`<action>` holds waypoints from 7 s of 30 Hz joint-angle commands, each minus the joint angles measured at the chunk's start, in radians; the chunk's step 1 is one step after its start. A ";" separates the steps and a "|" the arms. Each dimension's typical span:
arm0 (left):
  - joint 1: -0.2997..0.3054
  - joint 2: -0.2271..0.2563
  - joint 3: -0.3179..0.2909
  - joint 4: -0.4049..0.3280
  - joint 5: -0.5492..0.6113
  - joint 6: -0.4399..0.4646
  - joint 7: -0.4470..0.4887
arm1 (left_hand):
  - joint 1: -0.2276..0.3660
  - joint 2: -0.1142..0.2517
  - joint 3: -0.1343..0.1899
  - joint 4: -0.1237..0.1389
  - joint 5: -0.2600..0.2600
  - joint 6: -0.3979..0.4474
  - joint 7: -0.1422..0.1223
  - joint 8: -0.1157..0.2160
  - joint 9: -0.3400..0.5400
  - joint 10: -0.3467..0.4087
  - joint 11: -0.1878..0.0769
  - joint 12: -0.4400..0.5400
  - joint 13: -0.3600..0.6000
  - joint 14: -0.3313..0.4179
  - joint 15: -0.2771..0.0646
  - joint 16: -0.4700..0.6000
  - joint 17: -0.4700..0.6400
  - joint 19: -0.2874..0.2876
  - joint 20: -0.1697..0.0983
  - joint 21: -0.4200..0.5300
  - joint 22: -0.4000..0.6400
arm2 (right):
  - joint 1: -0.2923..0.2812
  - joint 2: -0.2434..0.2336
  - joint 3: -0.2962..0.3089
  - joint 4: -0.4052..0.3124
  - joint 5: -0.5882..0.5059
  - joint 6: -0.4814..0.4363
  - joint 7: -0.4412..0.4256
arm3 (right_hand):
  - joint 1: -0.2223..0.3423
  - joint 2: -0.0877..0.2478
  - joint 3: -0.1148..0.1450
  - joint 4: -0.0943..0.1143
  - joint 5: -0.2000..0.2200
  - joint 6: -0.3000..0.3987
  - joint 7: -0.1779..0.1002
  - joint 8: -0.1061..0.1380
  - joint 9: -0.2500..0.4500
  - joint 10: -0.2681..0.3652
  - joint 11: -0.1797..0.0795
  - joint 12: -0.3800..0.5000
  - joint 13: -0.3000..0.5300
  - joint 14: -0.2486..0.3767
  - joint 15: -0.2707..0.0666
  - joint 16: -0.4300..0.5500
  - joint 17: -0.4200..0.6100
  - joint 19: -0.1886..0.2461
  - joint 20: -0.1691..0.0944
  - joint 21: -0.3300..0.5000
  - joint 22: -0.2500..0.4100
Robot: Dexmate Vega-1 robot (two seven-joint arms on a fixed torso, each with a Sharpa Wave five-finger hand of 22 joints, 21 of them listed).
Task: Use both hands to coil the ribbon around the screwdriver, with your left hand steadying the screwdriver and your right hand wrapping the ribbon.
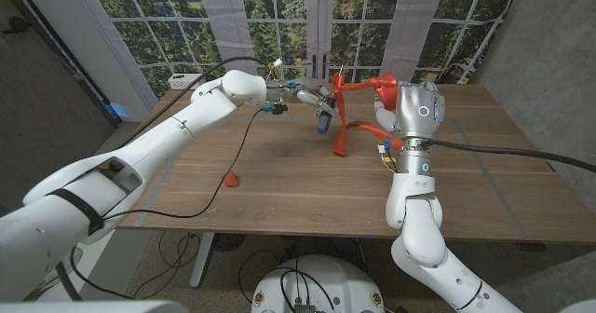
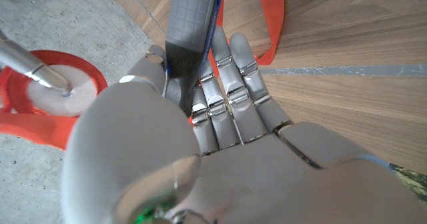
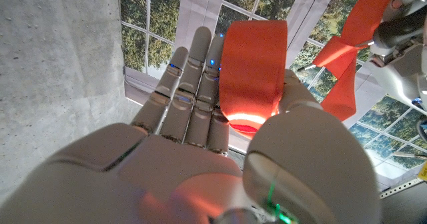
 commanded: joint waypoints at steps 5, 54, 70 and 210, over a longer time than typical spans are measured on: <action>-0.091 0.013 0.050 -0.002 0.039 0.010 -0.136 | 0.140 0.126 0.067 -0.041 0.002 0.010 -0.004 -0.004 0.003 0.065 -0.061 -0.004 0.002 0.194 -0.184 0.009 0.002 0.008 -0.071 0.005 -0.001 | -0.057 -0.023 0.037 0.044 0.113 -0.078 -0.051 | 0.143 0.134 0.034 -0.027 0.004 0.110 -0.088 0.013 0.009 0.044 -0.035 0.003 0.004 0.096 -0.120 -0.002 0.003 -0.001 -0.002 0.003 0.001; -0.187 0.045 0.114 -0.008 0.221 0.031 -0.274 | 0.135 0.128 0.069 -0.037 0.003 0.013 -0.008 -0.024 0.001 0.062 -0.064 -0.017 0.008 0.173 -0.184 0.006 0.008 -0.012 -0.069 0.006 0.000 | 0.050 -0.152 -0.073 0.131 0.383 -0.174 -0.085 | 0.145 0.134 0.035 -0.028 0.003 0.113 -0.085 0.009 0.009 0.045 -0.033 -0.002 0.002 0.096 -0.122 -0.009 0.006 -0.006 -0.002 0.004 0.001; -0.187 0.074 0.179 -0.076 0.388 0.131 -0.271 | 0.136 0.128 0.070 -0.039 0.000 0.018 -0.007 -0.030 -0.002 0.065 -0.064 -0.024 0.001 0.175 -0.184 0.005 0.004 -0.007 -0.070 0.010 0.000 | 0.171 -0.345 -0.180 0.033 0.413 -0.157 0.316 | 0.144 0.138 0.028 -0.025 0.002 0.104 -0.088 0.003 0.007 0.022 -0.025 -0.009 0.007 0.077 -0.118 -0.014 0.011 -0.017 -0.006 0.001 0.001; 0.490 -0.048 -0.355 0.148 -0.272 -0.671 0.474 | -0.579 0.162 -0.352 0.281 0.044 -1.015 -0.125 -0.118 -0.372 -1.118 0.044 -0.146 -0.572 -1.320 0.041 -0.141 -0.530 -0.869 0.112 -0.637 -0.003 | 0.119 -0.120 0.310 0.346 1.579 1.064 0.209 | -0.310 0.156 -0.375 0.193 0.087 -0.808 -0.148 -0.331 -0.065 -0.966 0.024 -0.577 -0.193 -0.933 0.037 -0.230 -0.353 -0.345 0.019 -0.289 -0.004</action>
